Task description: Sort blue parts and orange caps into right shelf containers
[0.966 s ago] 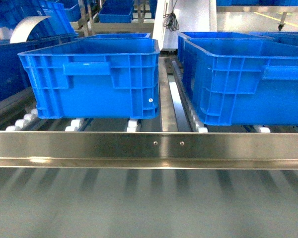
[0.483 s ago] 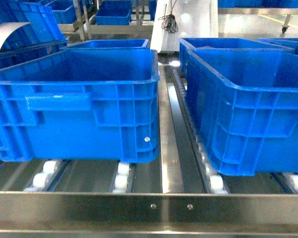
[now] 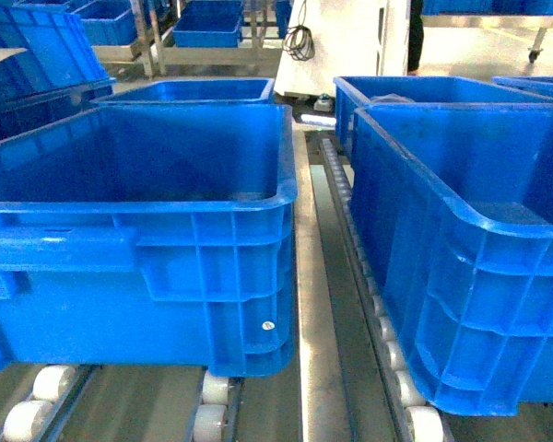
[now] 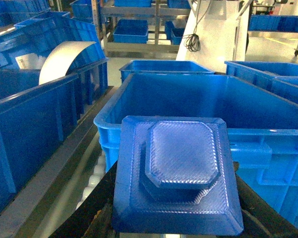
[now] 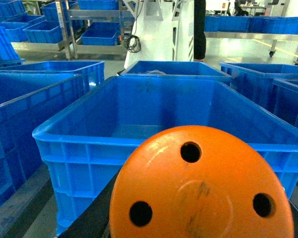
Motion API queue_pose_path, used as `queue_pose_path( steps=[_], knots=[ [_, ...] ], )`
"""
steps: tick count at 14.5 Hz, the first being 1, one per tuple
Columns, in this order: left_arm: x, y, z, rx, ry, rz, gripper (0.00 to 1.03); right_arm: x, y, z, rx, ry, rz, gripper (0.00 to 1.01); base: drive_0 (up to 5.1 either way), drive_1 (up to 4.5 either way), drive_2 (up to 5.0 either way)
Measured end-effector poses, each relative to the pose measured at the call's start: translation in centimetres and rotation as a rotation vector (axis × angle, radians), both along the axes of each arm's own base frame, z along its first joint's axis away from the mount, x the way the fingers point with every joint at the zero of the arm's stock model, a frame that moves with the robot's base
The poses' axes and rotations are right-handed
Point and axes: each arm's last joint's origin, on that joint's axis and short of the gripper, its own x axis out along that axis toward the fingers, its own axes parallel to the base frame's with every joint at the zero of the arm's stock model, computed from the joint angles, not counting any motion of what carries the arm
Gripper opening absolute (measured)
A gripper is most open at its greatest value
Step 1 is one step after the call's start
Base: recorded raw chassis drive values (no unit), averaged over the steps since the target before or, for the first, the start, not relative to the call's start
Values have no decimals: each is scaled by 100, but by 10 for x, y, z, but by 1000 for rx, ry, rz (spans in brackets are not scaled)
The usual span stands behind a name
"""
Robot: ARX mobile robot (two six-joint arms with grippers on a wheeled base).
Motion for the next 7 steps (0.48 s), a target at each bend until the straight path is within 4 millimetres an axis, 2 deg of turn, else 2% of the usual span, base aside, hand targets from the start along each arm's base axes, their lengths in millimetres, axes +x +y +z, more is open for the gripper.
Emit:
queue_pose_path(
  steps=[7],
  knots=[
    [0,0,0,0,0,0,43,0,0,0,0,0,0,45,-9,405,-422]
  ],
)
